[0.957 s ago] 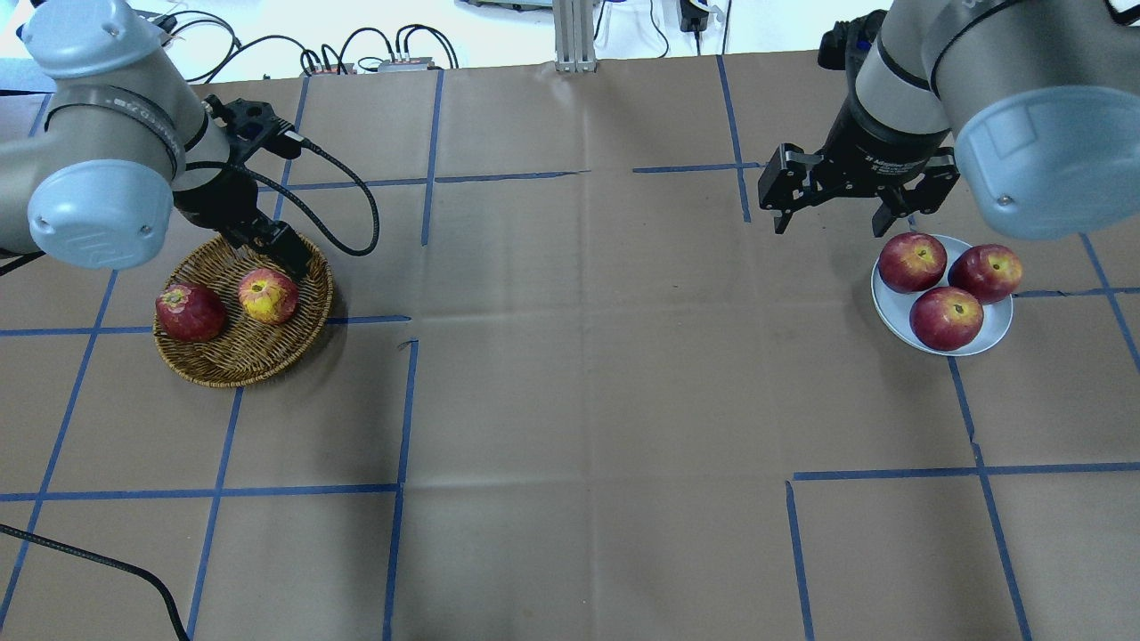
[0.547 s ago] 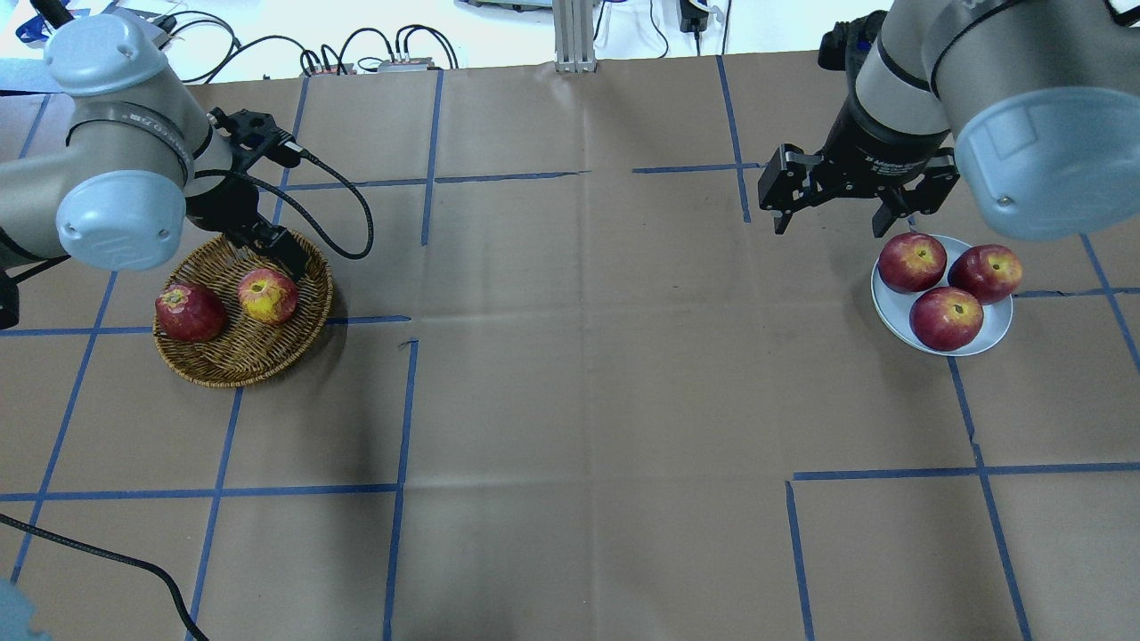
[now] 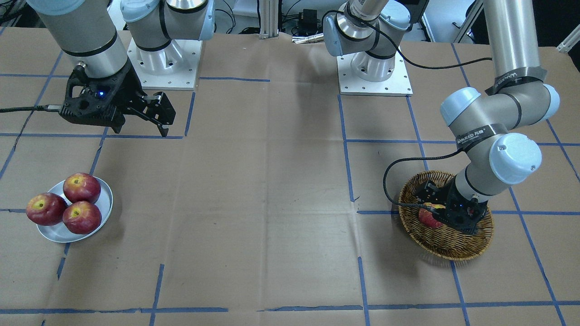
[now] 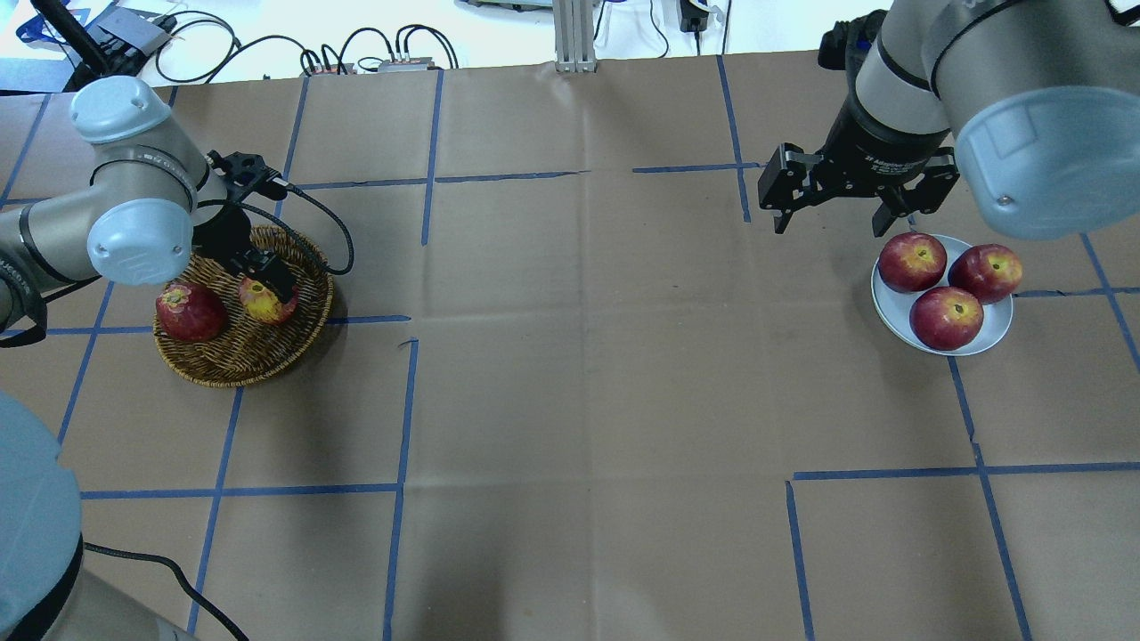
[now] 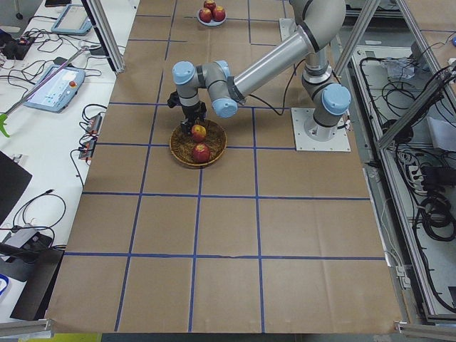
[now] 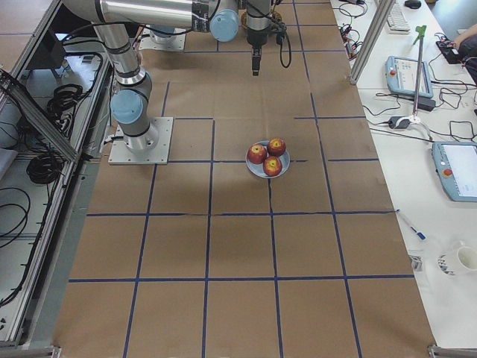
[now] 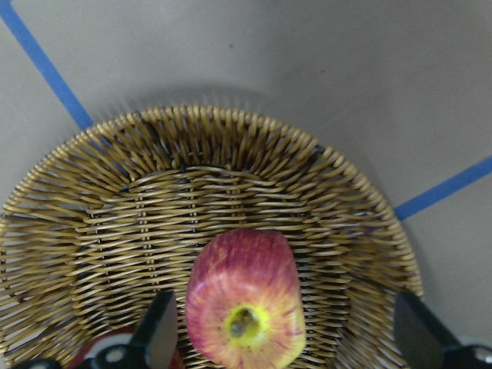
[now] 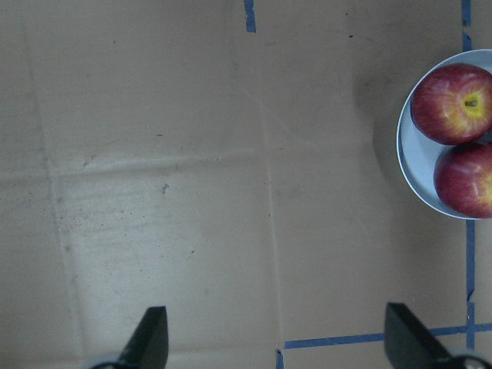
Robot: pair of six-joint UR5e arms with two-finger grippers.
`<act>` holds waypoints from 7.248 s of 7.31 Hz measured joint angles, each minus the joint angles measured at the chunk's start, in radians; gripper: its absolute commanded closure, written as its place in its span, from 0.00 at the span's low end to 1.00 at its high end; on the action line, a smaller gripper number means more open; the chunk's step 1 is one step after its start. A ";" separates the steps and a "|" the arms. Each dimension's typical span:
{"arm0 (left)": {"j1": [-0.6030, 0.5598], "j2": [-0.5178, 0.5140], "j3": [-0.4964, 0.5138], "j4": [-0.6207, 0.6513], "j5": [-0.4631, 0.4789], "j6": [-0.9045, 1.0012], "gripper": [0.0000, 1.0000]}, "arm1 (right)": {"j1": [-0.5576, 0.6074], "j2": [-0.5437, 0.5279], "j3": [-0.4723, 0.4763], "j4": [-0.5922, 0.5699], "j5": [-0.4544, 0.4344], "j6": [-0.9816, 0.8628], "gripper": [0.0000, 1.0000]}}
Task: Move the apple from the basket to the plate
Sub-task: 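Lower the left gripper into the basket and grasp the yellow-red apple, then lift the yellow-red apple and carry it toward the table center, then lower the apple onto the table and open the left gripper, then raise the left gripper back toward the basket while the right gripper moves toward the apple, then lower the right gripper over the yellow-red apple and grasp it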
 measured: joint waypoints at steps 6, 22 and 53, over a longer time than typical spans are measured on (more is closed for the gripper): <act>0.015 -0.058 -0.013 -0.004 -0.008 -0.008 0.67 | 0.000 0.000 0.000 0.000 0.000 0.001 0.00; -0.786 -0.308 0.436 -0.087 -0.034 -1.144 0.73 | 0.000 0.000 0.000 0.000 0.000 0.000 0.00; -0.395 0.364 0.299 -0.642 -0.094 -0.658 0.01 | 0.345 0.493 -0.160 -0.420 -0.074 0.359 0.00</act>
